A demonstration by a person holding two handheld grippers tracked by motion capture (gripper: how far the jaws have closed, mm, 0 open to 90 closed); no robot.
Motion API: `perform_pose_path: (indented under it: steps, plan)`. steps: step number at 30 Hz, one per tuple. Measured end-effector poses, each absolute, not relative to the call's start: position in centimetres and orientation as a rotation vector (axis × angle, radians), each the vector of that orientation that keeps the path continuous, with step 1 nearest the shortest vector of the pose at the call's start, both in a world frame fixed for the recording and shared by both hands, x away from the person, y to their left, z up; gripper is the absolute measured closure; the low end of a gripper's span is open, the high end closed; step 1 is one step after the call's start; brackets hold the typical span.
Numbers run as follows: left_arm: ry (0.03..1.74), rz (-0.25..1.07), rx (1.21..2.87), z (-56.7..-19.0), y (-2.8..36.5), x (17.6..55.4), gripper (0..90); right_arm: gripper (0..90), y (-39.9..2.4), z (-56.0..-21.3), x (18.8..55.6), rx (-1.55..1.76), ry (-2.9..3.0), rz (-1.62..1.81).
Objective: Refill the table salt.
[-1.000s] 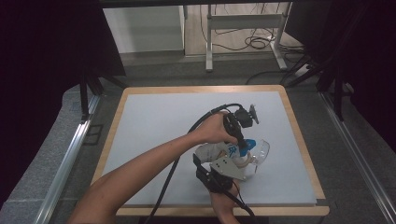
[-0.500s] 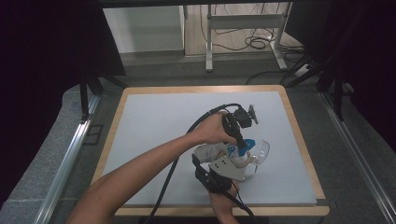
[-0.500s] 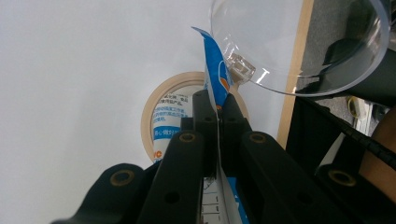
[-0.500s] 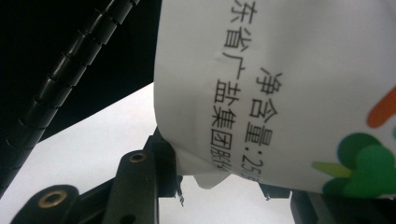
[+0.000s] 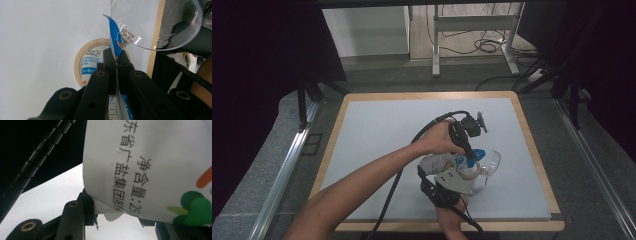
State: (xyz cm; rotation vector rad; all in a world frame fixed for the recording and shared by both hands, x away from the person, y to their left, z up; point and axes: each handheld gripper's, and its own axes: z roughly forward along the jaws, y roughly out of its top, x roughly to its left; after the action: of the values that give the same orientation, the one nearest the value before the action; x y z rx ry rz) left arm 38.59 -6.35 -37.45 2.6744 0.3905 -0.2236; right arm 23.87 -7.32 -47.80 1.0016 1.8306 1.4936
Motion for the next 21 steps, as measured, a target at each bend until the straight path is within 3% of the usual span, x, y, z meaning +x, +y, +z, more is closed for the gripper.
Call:
perform_pose_path:
  steps: [21]
  plan:
    - [0.382,-0.264,2.694,-37.83,-6.67,38.86,89.7,57.8,-7.25,-47.70,24.00,1.036,1.828,1.513]
